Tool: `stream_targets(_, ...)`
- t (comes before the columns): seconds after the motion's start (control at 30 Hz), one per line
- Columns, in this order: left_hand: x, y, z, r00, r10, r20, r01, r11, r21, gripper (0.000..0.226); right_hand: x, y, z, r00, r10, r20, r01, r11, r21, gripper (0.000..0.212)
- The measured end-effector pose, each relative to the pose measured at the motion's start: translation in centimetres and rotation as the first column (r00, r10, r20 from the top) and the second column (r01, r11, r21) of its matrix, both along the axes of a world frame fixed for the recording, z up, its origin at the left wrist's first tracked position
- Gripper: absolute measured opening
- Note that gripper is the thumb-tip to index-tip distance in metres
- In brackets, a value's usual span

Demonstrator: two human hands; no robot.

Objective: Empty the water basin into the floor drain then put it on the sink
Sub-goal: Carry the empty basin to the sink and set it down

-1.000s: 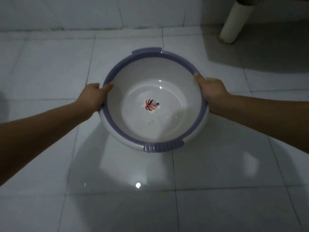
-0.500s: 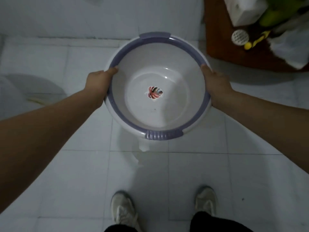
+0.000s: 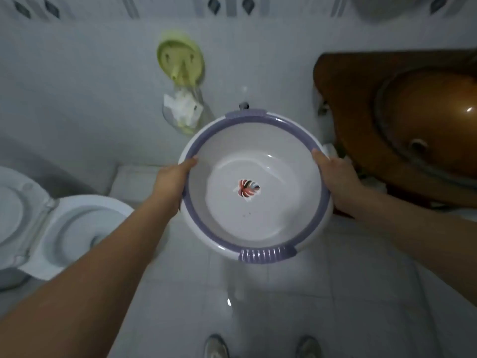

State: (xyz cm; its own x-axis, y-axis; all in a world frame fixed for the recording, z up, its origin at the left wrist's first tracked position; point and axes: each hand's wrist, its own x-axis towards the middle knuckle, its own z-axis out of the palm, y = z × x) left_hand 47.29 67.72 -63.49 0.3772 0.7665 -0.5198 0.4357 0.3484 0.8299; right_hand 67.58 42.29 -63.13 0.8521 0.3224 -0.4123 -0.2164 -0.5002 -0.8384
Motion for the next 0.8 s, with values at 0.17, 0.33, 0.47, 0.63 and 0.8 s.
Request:
stream_targets(0.17,-0.5,-0.8,13.5,1.0,-0.011,0.028,0.013,0.998,-0.06,0.046,-0.2,-0.1,13.2,0.999,-0.015,-0.038,0.017,0.997,0.074,0.049)
stream_targets(0.33,-1.5,-1.4,27.9,0.992,-0.086,0.092,0.092,0.993,-0.069,0.046,-1.2,-0.4,27.0,0.993,-0.032,-0.11,0.05,0.985,0.164,0.037)
stream_targets(0.47,-2.5,-2.6,36.1,0.978,-0.184,0.101,0.191,0.979,-0.064,0.045,-1.6,-1.4,34.5,0.985,0.016,-0.172,0.027,0.969,0.244,0.026)
stream_targets(0.63,-3.3,-4.4,43.1,0.967,-0.216,0.133,0.215,0.976,0.026,0.045,-2.8,-2.6,41.6,0.988,0.055,-0.143,-0.001,0.936,0.352,0.019)
stream_targets(0.8,-2.8,-4.9,45.0,0.955,-0.251,0.158,0.25,0.968,0.029,0.043,-2.4,-3.2,43.7,0.993,0.026,-0.118,0.019,0.93,0.366,0.016)
